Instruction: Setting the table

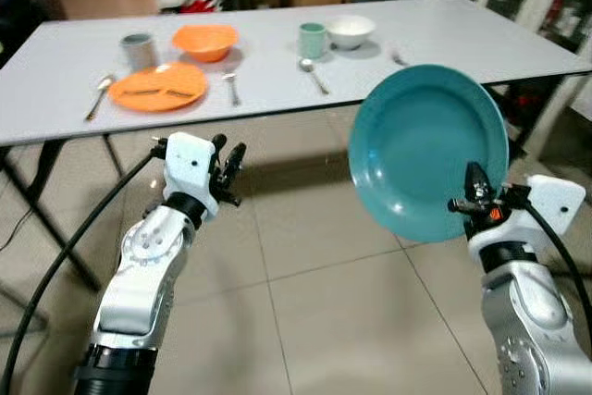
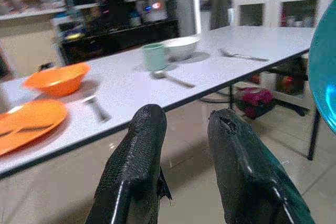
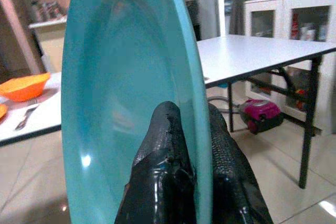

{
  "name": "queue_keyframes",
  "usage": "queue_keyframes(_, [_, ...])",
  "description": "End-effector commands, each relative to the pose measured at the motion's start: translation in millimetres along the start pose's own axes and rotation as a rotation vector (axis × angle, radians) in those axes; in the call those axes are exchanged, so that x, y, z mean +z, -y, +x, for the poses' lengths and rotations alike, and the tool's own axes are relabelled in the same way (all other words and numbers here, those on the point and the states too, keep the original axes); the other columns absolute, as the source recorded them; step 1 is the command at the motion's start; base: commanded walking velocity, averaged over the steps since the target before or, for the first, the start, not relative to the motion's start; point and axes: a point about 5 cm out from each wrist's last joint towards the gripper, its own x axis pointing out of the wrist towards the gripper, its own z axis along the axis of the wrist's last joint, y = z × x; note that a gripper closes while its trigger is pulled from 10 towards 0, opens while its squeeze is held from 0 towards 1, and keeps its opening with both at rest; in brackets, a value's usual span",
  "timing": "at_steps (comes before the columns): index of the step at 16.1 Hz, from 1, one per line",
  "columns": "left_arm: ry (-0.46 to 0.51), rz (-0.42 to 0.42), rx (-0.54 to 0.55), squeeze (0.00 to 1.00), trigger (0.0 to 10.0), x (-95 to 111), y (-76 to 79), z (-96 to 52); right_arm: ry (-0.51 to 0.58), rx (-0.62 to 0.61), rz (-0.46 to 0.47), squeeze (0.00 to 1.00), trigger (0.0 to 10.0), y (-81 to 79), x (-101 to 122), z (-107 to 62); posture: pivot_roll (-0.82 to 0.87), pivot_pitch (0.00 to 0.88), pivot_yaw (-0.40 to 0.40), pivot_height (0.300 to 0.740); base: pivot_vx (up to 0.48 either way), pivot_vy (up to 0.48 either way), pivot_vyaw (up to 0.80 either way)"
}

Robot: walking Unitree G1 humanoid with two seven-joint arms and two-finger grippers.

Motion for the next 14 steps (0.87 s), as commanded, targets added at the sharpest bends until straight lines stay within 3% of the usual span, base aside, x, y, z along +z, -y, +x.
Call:
queue_keyframes(1, [-0.005,-0.002,-0.018,0.0,10.0,-2.2,4.9,1.8,0.024,-0.014,-0.021,0.0,10.0,6.9,5.6,2.1,-0.06,0.0,0.009,0.74,0.349,0.0,-0.8])
queue_keyframes(3, [-0.014,0.006,-0.007,0.0,10.0,-4.1,-0.2,-0.6,0.022,0.009,-0.031,0.0,10.0,5.2,4.4,5.4,-0.06,0.0,0.005,0.74,0.352,0.0,-0.67])
queue_keyframes(8, [-0.01,0.006,0.015,0.0,10.0,-2.6,-6.2,-5.1,0.02,0.027,0.04,0.0,10.0,5.3,1.8,9.3,-0.04,0.0,0.0,0.74,0.353,0.0,0.0])
queue_keyframes(14, [-0.027,0.049,0.036,0.0,10.0,-6.1,-11.8,-9.7,-0.015,0.087,-0.084,0.0,10.0,8.2,-0.6,14.6,-0.03,0.0,-0.016,0.74,0.352,0.0,0.0])
